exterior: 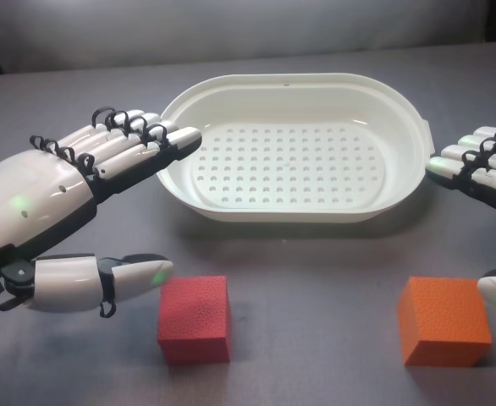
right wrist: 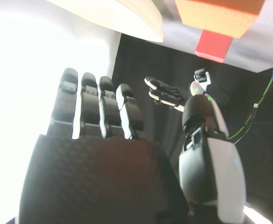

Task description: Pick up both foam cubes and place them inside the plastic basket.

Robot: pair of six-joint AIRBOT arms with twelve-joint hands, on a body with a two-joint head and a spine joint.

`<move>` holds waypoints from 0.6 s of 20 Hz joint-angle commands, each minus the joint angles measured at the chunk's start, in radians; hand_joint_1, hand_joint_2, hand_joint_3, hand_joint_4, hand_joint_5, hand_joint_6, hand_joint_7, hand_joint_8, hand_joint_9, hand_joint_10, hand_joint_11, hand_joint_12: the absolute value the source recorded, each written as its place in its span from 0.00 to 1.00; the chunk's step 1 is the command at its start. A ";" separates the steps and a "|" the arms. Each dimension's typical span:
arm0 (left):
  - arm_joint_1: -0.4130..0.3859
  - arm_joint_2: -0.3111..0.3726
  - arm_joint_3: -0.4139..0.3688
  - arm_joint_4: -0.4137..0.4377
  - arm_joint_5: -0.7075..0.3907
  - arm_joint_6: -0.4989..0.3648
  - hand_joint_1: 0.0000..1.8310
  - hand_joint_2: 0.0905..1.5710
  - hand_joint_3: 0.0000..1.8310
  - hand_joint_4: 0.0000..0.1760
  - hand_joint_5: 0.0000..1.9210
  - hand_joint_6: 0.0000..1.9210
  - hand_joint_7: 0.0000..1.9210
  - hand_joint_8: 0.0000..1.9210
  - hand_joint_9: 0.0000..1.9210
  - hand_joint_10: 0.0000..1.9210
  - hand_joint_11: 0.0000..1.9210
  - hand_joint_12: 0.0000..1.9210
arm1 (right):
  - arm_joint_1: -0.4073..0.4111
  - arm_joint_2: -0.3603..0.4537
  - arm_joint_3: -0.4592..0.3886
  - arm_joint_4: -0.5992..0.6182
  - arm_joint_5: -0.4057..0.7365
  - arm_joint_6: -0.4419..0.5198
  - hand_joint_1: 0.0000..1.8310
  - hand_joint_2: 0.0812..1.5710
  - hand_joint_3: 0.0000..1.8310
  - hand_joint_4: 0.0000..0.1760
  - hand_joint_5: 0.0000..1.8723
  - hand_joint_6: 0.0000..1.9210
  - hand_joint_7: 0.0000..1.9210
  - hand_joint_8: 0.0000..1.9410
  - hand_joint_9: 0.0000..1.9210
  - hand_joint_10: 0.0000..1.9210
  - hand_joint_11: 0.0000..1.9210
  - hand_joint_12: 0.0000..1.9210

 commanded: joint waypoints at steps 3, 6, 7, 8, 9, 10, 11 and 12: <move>-0.004 -0.002 0.003 -0.017 -0.124 -0.006 0.17 0.69 0.04 0.63 0.00 0.00 0.00 0.00 0.00 0.00 0.00 0.00 | 0.004 -0.002 0.000 0.010 0.118 0.000 0.15 0.82 0.01 0.00 0.00 0.00 0.00 0.00 0.00 0.00 0.00 0.00; -0.004 -0.002 0.002 -0.014 -0.124 -0.012 0.19 0.71 0.02 0.57 0.00 0.00 0.00 0.00 0.00 0.00 0.00 0.00 | 0.004 -0.002 -0.002 0.008 0.125 0.003 0.16 0.83 0.01 0.00 0.00 0.00 0.00 0.00 0.00 0.00 0.00 0.00; -0.003 -0.002 0.001 -0.003 -0.126 -0.024 0.17 0.71 0.01 0.59 0.00 0.00 0.00 0.00 0.00 0.00 0.00 0.00 | 0.004 -0.002 -0.006 -0.004 0.132 0.016 0.16 0.82 0.01 0.00 0.00 0.00 0.00 0.00 0.00 0.00 0.00 0.00; -0.001 0.000 -0.004 0.009 -0.126 -0.031 0.16 0.70 0.01 0.58 0.00 0.00 0.00 0.00 0.00 0.00 0.00 0.00 | 0.004 -0.002 -0.007 -0.021 0.139 0.039 0.16 0.82 0.00 0.00 0.00 0.00 0.00 0.00 0.00 0.00 0.00 0.00; 0.002 0.004 -0.011 0.024 -0.126 -0.037 0.17 0.69 0.00 0.56 0.00 0.00 0.00 0.00 0.00 0.00 0.00 0.00 | 0.004 -0.002 -0.007 -0.044 0.141 0.067 0.17 0.80 0.00 0.00 0.00 0.00 0.00 0.00 0.00 0.00 0.00 0.00; 0.006 0.009 -0.020 0.046 -0.122 -0.046 0.18 0.67 0.00 0.47 0.00 0.00 0.00 0.00 0.00 0.00 0.00 0.00 | 0.004 -0.002 -0.007 -0.076 0.141 0.105 0.17 0.78 0.00 0.00 0.00 0.00 0.00 0.00 0.00 0.00 0.00 0.00; 0.008 0.009 -0.025 0.067 -0.113 -0.060 0.17 0.66 0.00 0.46 0.00 0.00 0.00 0.00 0.00 0.00 0.00 0.00 | 0.002 -0.002 -0.007 -0.099 0.137 0.129 0.17 0.77 0.00 0.00 0.00 0.00 0.00 0.00 0.00 0.00 0.00 0.00; 0.009 0.006 -0.027 0.083 -0.103 -0.074 0.15 0.65 0.00 0.40 0.00 0.00 0.00 0.00 0.00 0.00 0.00 0.00 | -0.001 -0.002 -0.007 -0.118 0.129 0.156 0.18 0.75 0.00 0.00 0.00 0.00 0.00 0.00 0.00 0.00 0.00 0.00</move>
